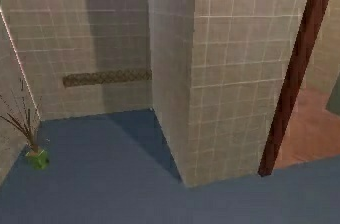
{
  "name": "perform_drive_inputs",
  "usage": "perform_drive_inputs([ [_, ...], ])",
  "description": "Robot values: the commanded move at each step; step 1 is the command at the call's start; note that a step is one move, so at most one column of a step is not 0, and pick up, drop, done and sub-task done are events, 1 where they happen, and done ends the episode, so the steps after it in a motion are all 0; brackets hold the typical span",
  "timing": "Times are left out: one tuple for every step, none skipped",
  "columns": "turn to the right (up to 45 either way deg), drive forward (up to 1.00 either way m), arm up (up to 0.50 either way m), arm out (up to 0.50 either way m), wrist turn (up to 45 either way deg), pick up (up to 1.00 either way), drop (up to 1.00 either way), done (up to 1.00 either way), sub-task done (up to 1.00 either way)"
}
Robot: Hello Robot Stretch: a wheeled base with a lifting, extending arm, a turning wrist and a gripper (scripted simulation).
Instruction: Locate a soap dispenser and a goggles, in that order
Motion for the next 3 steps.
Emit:
perform_drive_inputs([
  [0.0,0.40,0.00,0.00,0.0,0.00,0.00,0.00,0.00],
  [30.0,0.00,0.00,0.00,0.0,0.00,0.00,0.00,0.00],
  [0.0,0.30,0.00,0.00,0.0,0.00,0.00,0.00,0.00],
])
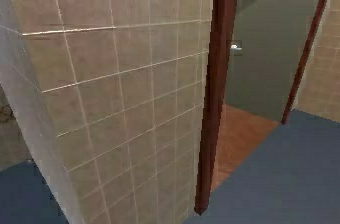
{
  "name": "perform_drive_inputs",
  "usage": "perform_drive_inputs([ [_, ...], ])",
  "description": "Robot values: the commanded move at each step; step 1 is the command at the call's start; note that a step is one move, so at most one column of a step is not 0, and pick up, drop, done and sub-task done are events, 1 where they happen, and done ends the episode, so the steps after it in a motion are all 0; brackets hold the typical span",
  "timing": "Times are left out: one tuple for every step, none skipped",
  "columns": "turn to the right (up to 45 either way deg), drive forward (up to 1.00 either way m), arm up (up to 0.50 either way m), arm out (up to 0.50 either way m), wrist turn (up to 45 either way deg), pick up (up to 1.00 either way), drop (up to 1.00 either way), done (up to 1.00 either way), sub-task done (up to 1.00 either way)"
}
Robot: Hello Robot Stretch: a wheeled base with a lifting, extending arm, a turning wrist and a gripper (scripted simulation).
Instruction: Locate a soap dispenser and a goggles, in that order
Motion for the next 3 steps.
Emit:
perform_drive_inputs([
  [33.0,0.00,0.00,0.00,0.0,0.00,0.00,0.00,0.00],
  [0.0,1.00,0.00,0.00,0.0,0.00,0.00,0.00,0.00],
  [0.0,0.30,0.00,0.00,0.0,0.00,0.00,0.00,0.00],
])
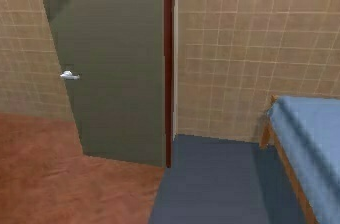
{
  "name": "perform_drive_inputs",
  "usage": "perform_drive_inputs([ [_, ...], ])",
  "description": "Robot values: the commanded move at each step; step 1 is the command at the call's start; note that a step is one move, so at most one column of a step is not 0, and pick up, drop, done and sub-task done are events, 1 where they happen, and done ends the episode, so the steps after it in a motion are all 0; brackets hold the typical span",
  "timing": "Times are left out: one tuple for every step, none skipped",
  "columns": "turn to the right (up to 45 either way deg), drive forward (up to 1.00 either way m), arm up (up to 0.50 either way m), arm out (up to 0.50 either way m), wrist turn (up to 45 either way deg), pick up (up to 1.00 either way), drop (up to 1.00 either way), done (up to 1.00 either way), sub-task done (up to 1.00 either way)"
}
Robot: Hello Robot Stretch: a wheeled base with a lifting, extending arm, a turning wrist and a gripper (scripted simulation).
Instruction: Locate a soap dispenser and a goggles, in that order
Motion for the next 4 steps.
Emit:
perform_drive_inputs([
  [-45.0,0.00,0.00,0.00,0.0,0.00,0.00,0.00,0.00],
  [-12.0,0.00,0.00,0.00,0.0,0.00,0.00,0.00,0.00],
  [0.0,1.00,0.00,0.00,0.0,0.00,0.00,0.00,0.00],
  [0.0,1.00,0.00,0.00,0.0,0.00,0.00,0.00,0.00],
])
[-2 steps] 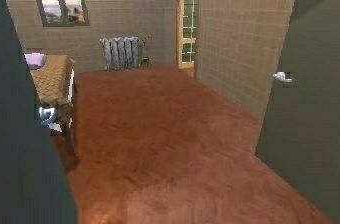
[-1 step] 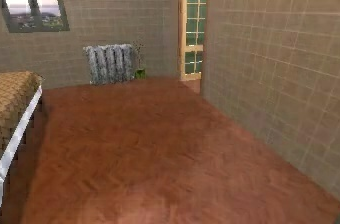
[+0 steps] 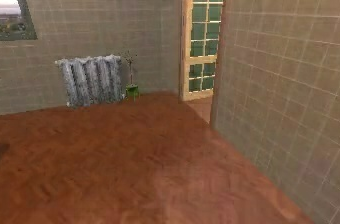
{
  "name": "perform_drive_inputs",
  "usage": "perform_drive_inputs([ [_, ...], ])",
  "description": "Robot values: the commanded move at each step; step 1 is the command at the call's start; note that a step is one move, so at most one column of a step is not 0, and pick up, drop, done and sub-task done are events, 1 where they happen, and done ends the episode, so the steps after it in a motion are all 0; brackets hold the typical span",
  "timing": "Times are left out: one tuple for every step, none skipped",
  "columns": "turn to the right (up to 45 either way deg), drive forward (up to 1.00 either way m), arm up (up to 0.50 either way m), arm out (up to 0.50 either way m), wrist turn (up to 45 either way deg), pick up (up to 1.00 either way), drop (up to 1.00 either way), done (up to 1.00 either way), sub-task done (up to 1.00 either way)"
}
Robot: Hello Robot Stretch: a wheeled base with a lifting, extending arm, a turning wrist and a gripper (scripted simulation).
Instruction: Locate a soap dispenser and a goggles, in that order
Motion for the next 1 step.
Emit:
perform_drive_inputs([
  [0.0,1.00,0.00,0.00,0.0,0.00,0.00,0.00,0.00],
])
